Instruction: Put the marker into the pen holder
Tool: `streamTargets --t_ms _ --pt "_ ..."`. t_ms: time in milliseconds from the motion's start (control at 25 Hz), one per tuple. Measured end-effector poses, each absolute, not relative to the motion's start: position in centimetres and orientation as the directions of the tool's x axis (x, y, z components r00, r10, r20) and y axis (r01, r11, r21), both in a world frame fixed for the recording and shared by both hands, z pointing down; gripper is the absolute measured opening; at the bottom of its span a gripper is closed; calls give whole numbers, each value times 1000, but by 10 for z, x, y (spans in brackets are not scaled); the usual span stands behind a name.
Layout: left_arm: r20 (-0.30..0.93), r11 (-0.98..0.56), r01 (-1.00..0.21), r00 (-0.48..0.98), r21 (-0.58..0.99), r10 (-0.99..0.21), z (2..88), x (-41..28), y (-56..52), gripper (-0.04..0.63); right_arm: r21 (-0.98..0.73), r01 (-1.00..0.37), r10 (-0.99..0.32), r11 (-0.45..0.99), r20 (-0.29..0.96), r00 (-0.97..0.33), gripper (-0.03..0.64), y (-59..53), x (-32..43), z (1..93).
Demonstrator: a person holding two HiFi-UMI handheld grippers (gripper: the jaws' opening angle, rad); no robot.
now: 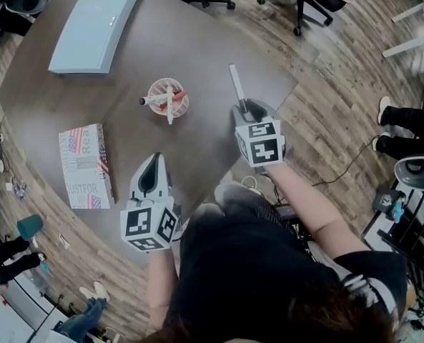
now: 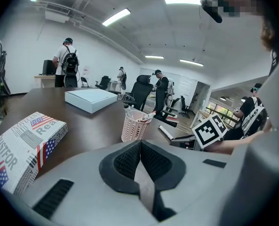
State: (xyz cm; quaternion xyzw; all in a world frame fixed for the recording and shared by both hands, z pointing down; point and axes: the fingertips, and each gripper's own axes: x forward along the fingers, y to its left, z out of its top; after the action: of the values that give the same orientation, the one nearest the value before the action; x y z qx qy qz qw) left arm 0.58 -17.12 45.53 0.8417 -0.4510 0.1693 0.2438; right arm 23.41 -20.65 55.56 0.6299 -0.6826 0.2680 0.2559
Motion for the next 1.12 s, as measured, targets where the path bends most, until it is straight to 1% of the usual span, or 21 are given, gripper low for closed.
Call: streamTargets --t_ms 280,360,560,800,1120 --pt "504 -469 -841 538 269 -675 459 -1 -174 28 -14 -998 -731 56 681 -51 146 -206 232 556" --pt "502 -470 -840 540 271 -676 457 -2 -174 28 -11 -999 -732 44 680 -40 109 -206 235 556" --pt "502 -464 -845 533 267 -681 457 -9 -173 28 -28 -999 -731 31 681 -41 92 -207 239 556" --pt "491 -454 -852 523 263 -697 453 -18 -170 28 -31 -998 -733 63 677 -67 87 -202 238 551" --pt "457 -428 -864 503 265 -734 439 -32 -166 28 -29 -989 -779 144 614 -131 87 -197 230 502"
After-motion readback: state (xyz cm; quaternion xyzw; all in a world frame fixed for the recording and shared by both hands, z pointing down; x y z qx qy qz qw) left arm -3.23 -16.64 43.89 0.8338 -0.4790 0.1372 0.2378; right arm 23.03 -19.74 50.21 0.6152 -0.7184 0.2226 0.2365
